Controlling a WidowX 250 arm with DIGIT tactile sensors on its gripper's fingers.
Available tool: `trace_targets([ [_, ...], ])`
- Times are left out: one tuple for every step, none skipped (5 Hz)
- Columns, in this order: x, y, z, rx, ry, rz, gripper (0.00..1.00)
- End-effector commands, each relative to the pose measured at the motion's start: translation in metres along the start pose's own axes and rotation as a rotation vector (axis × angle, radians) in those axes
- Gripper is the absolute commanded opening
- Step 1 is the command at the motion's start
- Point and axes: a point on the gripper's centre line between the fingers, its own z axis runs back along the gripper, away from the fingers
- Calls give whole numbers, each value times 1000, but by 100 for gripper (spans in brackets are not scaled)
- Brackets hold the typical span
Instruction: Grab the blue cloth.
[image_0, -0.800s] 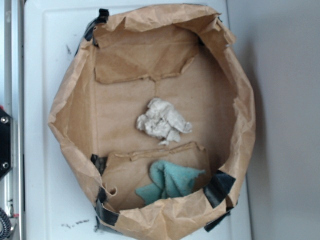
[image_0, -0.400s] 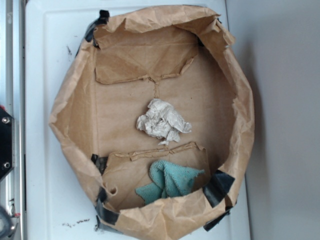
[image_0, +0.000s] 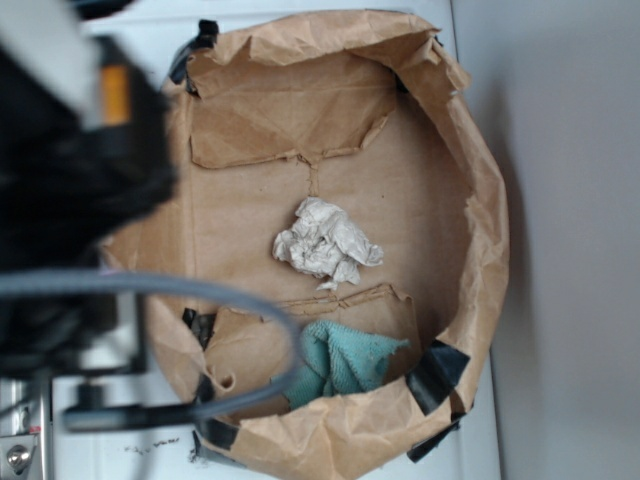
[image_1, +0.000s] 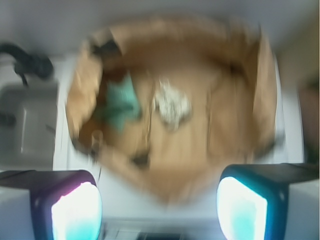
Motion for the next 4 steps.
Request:
trace_targets([
  [53,4,-38,-5,-167,-468,100],
  [46,3,-80,17,-155,-611,100],
  [35,8,-115,19,-101,-693,100],
  [25,3,-149,36,-42,-746,100],
])
